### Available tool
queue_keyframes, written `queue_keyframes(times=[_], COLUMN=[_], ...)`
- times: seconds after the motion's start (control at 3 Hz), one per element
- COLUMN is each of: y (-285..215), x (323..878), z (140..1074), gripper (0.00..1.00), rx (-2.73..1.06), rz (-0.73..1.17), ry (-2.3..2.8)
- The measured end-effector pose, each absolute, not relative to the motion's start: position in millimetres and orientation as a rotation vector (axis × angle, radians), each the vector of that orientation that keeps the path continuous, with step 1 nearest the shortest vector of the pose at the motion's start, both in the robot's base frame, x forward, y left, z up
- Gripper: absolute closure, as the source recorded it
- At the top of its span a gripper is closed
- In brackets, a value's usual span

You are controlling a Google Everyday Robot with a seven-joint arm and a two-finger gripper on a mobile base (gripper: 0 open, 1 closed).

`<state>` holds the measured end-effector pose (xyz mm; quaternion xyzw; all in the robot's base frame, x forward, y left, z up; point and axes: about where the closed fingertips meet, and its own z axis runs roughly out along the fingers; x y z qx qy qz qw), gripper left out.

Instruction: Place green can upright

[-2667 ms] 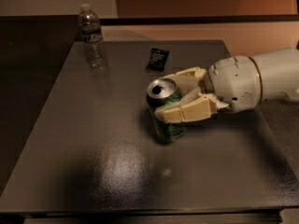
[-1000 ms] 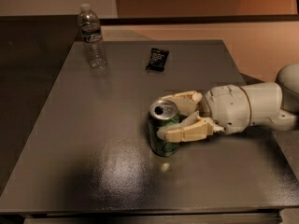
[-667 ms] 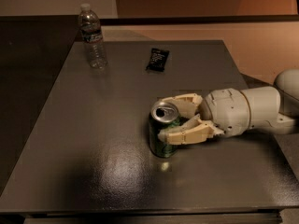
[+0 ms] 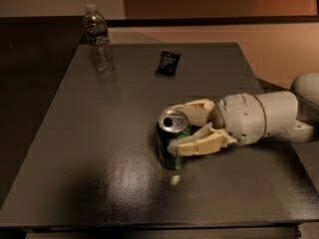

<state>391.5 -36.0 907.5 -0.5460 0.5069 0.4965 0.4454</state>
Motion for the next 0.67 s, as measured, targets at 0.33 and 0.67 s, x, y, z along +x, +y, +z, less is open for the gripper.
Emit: queue_keyframes(times=[0.33,0.67], y=[-34.2,-34.2], x=[390.9,390.8], z=[908.4,908.4], gripper=[0.0,0.0], rx=[-1.357,-1.357], rz=[1.23,1.23], ry=[1.254,1.254])
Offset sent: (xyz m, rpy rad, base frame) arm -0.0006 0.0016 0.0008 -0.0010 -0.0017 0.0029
